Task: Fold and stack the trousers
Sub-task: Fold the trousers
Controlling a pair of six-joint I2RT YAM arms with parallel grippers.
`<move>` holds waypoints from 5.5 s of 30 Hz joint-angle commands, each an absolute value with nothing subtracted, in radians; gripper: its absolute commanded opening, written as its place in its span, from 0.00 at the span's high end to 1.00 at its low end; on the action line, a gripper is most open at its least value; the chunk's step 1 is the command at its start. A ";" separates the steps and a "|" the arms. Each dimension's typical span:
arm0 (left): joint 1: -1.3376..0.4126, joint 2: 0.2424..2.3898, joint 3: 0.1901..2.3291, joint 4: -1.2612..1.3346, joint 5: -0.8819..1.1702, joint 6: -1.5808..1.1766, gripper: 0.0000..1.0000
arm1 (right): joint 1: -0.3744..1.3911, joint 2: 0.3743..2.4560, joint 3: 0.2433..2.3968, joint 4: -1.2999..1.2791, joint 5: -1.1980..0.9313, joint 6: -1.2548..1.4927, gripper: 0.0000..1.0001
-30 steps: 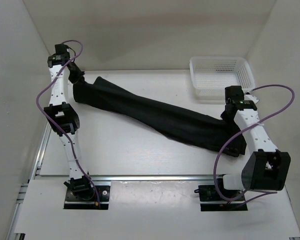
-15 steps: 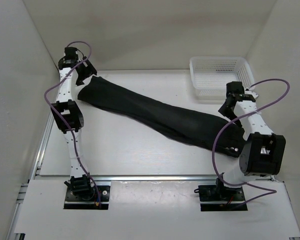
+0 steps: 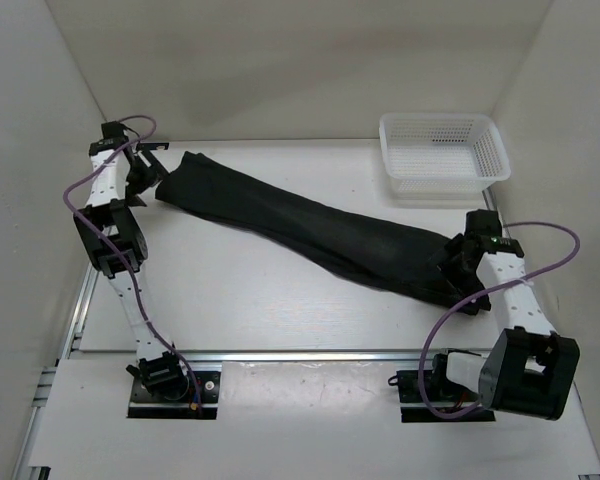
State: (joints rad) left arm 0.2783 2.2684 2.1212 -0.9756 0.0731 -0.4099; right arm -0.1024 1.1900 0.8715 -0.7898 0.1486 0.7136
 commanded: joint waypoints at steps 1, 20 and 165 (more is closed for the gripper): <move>0.256 2.321 2.134 -1.009 0.112 -0.417 0.00 | -0.161 1.160 0.792 -0.807 -0.063 0.759 0.21; 0.195 2.546 2.353 -1.034 0.120 -0.489 0.61 | -0.249 1.293 0.675 -0.600 0.035 0.900 0.30; -0.542 1.473 1.399 -0.902 -0.282 -0.704 0.90 | -0.229 0.927 1.066 -0.838 -0.023 0.637 0.16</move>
State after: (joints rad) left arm -0.4259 1.5040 1.4586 -0.9413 -0.2138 -0.5838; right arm -0.2405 0.9401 1.0821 -0.8394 -0.0055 0.6510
